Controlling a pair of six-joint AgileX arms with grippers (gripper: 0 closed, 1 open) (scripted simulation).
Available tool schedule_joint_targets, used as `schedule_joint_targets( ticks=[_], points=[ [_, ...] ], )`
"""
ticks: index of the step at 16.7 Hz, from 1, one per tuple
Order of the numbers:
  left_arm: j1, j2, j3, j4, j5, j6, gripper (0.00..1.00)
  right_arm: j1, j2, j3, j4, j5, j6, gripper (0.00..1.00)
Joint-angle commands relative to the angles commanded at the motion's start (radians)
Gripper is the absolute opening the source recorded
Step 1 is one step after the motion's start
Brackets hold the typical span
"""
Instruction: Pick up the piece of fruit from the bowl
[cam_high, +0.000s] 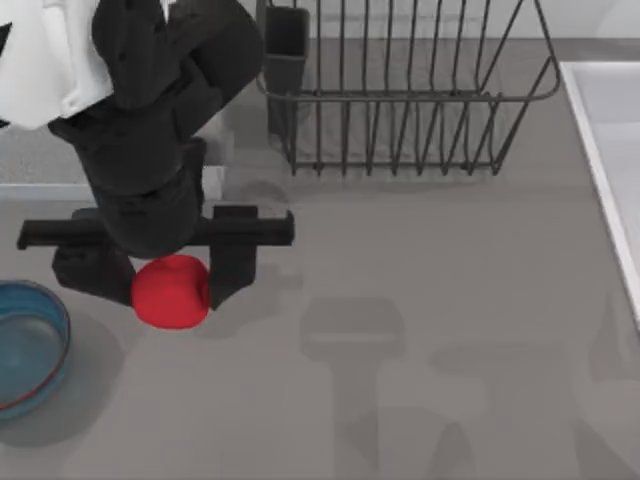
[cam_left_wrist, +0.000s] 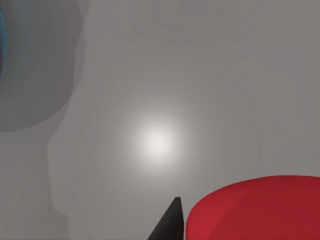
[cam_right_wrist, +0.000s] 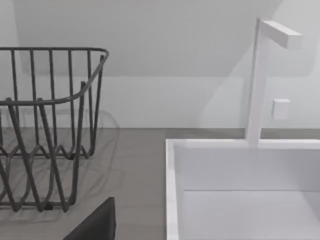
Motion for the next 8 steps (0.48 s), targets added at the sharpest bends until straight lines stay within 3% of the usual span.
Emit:
schedule_joint_targets(
  ticks=[8],
  points=[
    [-0.004,0.006,-0.042,0.044,0.0,-0.005,0.0,0.0,0.0,0.0,0.0,0.0,0.0,1.0]
  ],
)
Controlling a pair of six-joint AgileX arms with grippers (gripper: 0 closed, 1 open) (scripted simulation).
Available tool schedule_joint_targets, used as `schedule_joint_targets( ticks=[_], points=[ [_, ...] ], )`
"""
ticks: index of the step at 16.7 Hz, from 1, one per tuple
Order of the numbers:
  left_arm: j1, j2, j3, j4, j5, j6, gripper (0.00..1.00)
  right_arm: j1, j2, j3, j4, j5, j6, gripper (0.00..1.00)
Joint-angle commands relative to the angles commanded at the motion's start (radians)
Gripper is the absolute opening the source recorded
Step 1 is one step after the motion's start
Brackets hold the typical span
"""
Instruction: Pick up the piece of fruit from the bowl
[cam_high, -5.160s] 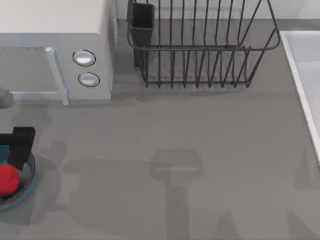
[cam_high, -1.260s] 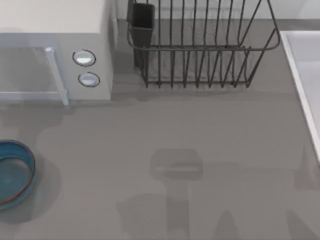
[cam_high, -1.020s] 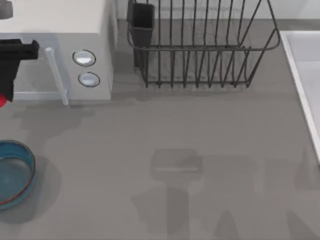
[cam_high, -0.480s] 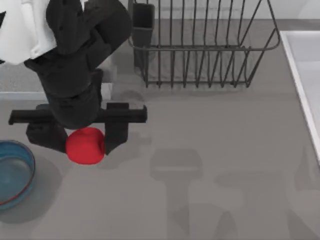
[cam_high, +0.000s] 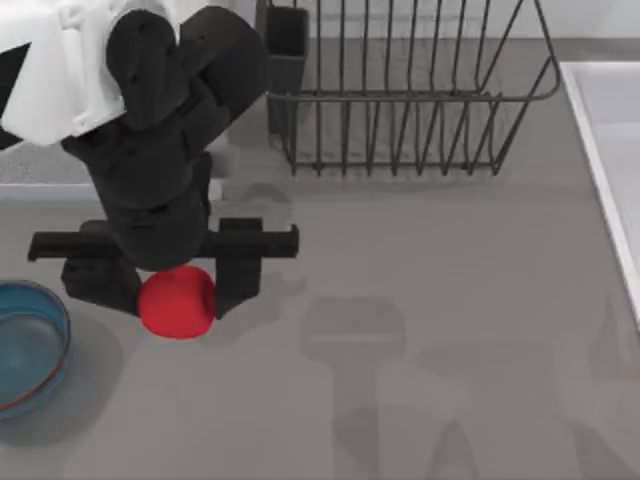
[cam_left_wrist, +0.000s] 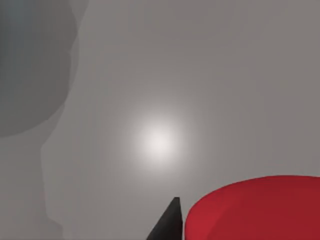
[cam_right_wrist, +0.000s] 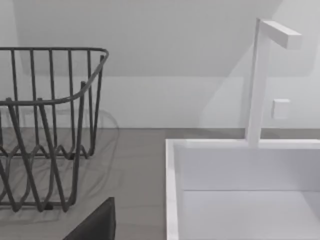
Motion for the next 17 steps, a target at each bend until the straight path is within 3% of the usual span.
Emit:
schedule_joint_targets(
  ticks=[8,14,17],
  points=[
    [0.001,0.068,-0.281,0.363,-0.001,0.003,0.0,0.0,0.0,0.0,0.0,0.0,0.0,1.0],
    [0.001,0.078,-0.319,0.401,-0.001,0.003,0.0,0.0,0.0,0.0,0.0,0.0,0.0,1.0],
    [0.001,0.078,-0.319,0.401,-0.001,0.003,0.23,0.0,0.0,0.0,0.0,0.0,0.0,1.0]
  ],
)
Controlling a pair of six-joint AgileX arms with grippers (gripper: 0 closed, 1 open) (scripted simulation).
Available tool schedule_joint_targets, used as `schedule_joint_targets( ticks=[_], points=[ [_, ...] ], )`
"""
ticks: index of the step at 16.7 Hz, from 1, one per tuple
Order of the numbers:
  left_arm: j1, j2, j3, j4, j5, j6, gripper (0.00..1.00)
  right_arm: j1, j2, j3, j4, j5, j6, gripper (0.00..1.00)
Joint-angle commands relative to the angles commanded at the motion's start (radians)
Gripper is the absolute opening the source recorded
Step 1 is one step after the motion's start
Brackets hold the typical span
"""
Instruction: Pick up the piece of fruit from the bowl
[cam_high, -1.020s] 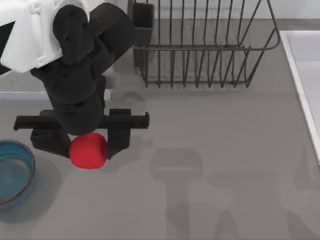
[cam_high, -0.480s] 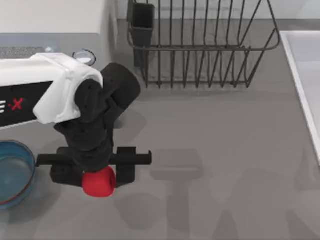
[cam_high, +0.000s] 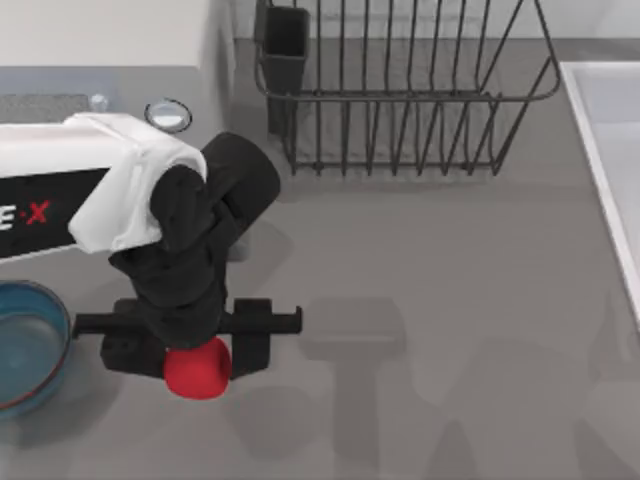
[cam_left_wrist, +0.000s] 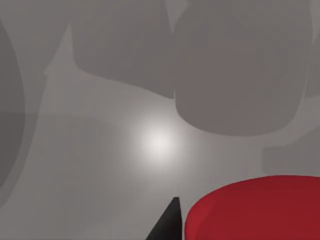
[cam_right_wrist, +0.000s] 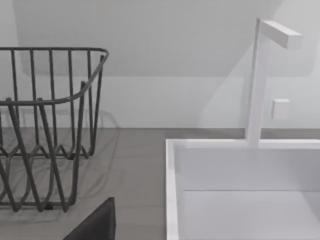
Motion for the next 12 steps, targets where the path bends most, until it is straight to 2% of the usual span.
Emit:
schedule_joint_targets(
  ticks=[10,12],
  points=[
    [0.0,0.0,0.0,0.0,0.0,0.0,0.98,0.0,0.0,0.0,0.0,0.0,0.0,1.0],
    [0.0,0.0,0.0,0.0,0.0,0.0,1.0,0.0,0.0,0.0,0.0,0.0,0.0,1.0]
  ],
)
